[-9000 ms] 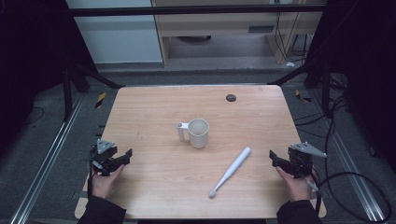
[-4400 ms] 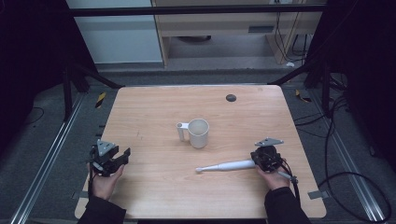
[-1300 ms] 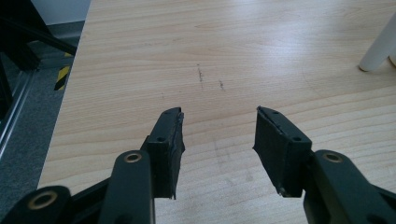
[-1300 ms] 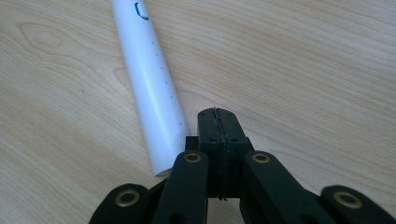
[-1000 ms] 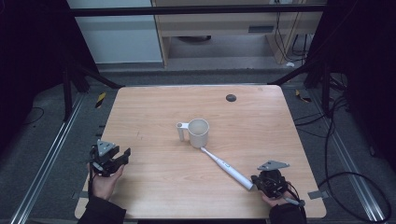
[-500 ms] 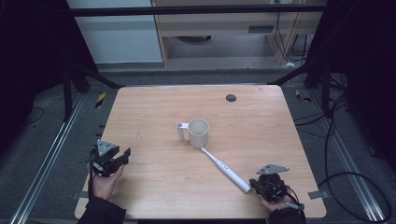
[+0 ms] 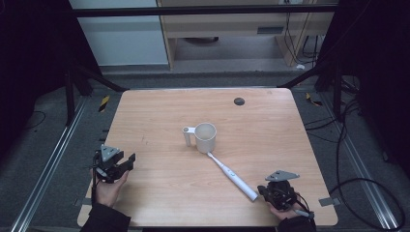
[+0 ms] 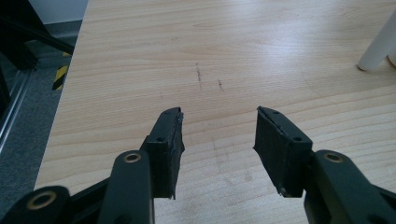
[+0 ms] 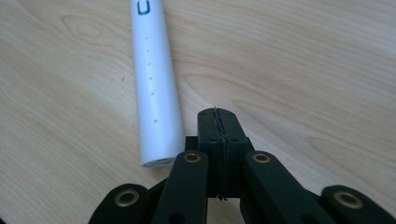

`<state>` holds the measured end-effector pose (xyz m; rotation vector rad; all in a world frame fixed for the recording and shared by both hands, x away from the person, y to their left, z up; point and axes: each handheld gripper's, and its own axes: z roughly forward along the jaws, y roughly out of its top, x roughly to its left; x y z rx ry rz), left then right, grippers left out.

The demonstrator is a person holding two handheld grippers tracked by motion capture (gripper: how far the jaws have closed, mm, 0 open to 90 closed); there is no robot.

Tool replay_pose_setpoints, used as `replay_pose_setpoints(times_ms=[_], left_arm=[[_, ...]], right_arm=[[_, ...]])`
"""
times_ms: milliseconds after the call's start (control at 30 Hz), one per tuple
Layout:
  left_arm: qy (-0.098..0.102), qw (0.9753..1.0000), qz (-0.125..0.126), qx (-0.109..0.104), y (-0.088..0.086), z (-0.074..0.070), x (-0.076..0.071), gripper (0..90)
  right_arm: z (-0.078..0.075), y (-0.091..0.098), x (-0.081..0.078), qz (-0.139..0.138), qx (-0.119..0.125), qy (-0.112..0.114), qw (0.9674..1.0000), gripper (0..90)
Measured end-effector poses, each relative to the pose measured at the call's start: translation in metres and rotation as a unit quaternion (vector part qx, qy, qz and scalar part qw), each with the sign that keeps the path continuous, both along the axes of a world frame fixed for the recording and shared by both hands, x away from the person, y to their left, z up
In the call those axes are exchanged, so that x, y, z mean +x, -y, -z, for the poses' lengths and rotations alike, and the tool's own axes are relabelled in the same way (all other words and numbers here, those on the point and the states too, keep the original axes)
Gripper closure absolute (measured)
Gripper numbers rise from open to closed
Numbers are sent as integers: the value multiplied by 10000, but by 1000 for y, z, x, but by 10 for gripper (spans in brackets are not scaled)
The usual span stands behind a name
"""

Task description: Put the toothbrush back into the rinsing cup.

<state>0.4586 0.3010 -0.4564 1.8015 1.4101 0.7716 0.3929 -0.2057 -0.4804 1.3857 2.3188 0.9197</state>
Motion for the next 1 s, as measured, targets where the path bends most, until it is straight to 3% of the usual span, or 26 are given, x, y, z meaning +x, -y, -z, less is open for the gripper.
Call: replay_pose_setpoints(times_ms=[167, 533, 733, 800, 1000], left_arm=[[0, 10000, 26, 25, 1, 0, 0, 500], [98, 9997, 161, 182, 4, 2, 1, 481], [118, 9993, 269, 251, 5, 5, 3, 482], [109, 9992, 334, 167, 5, 4, 3, 488], [10, 9995, 236, 221, 4, 6, 4, 474]], right_arm=[[-7, 5, 10, 101, -18, 160, 9998, 882], [-26, 6, 27, 234, 81, 423, 9988, 743], [-44, 3, 37, 324, 156, 702, 9969, 666], [-51, 1, 41, 320, 177, 808, 9961, 653], [-69, -8, 49, 280, 282, 977, 9944, 610]])
